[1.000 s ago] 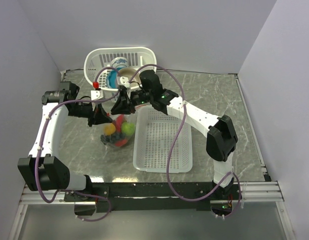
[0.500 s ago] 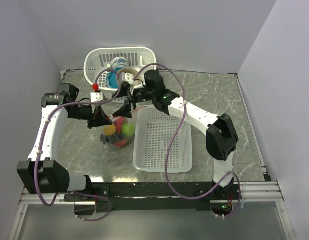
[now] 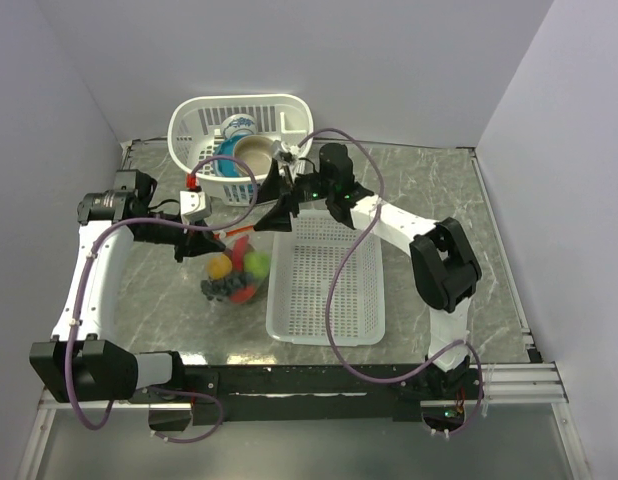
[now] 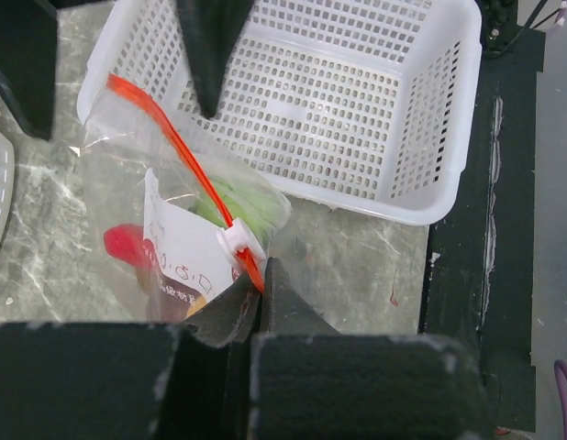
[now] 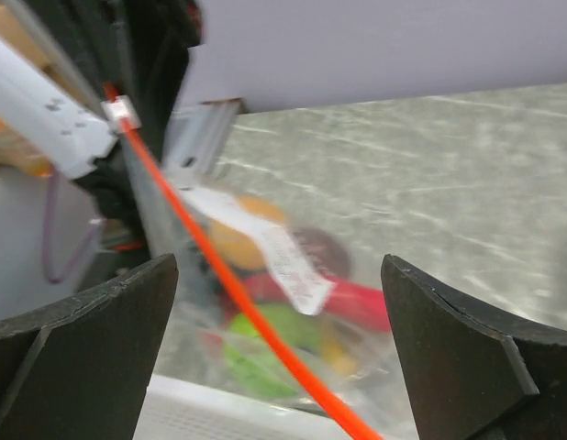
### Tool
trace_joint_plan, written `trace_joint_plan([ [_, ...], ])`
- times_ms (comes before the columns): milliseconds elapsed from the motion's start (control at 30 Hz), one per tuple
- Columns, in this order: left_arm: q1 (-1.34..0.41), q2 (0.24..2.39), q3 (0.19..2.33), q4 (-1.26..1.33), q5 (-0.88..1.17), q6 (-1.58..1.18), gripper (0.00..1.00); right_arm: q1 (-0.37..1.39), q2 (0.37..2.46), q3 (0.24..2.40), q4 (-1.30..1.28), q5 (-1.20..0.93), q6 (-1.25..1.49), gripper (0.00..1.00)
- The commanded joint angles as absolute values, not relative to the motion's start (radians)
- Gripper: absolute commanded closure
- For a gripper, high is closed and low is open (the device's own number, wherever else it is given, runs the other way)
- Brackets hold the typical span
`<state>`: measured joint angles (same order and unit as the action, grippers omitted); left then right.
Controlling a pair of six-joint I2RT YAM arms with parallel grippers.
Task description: Open the zip-top bag and remove the fake food
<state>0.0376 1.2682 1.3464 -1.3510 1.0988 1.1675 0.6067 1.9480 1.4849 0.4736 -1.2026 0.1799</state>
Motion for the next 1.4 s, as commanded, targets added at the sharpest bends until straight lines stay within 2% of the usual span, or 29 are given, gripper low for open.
trace_joint_plan([
  [0,0.035,1.29,1.37,-1.373,1.152,1.197,0.99,0.661,1.893,1.473,0.672,-1.276,0.299,0.0],
  [300,0.035,1.299,1.364,-1.373,1.147,1.213,0.99,0.709,1.868,1.502,0.623,-1.264,0.243,0.0],
  [433,0.035,1.302,1.361,-1.371,1.147,1.215,0.99,0.726,1.873,1.557,0.482,-1.223,0.151,0.01],
  [533,0.035,1.296,1.356,-1.371,1.152,1.216,0.99,0.735,1.89,1.586,0.448,-1.195,0.115,0.09],
  [567,0.035,1.296,1.355,-1.371,1.151,1.216,0.99,0.738,1.894,1.595,0.44,-1.189,0.115,0.17],
  [667,0.034,1.295,1.355,-1.373,1.146,1.213,0.99,0.75,1.907,1.637,0.353,-1.155,0.06,0.28],
  [1033,0.035,1.279,1.345,-1.371,1.138,1.221,0.98,0.773,1.936,1.707,0.198,-1.111,-0.051,0.28],
  [1133,0.034,1.273,1.345,-1.37,1.14,1.223,0.98,0.773,1.937,1.704,0.198,-1.111,-0.055,0.36],
  [1167,0.034,1.273,1.344,-1.37,1.14,1.223,0.98,0.772,1.939,1.707,0.198,-1.112,-0.054,0.44],
  [1233,0.034,1.272,1.344,-1.37,1.138,1.22,0.98,0.773,1.947,1.724,0.18,-1.115,-0.054,0.53],
  [1367,0.034,1.272,1.347,-1.365,1.132,1.216,0.98,0.773,1.951,1.736,0.167,-1.117,-0.063,0.62],
])
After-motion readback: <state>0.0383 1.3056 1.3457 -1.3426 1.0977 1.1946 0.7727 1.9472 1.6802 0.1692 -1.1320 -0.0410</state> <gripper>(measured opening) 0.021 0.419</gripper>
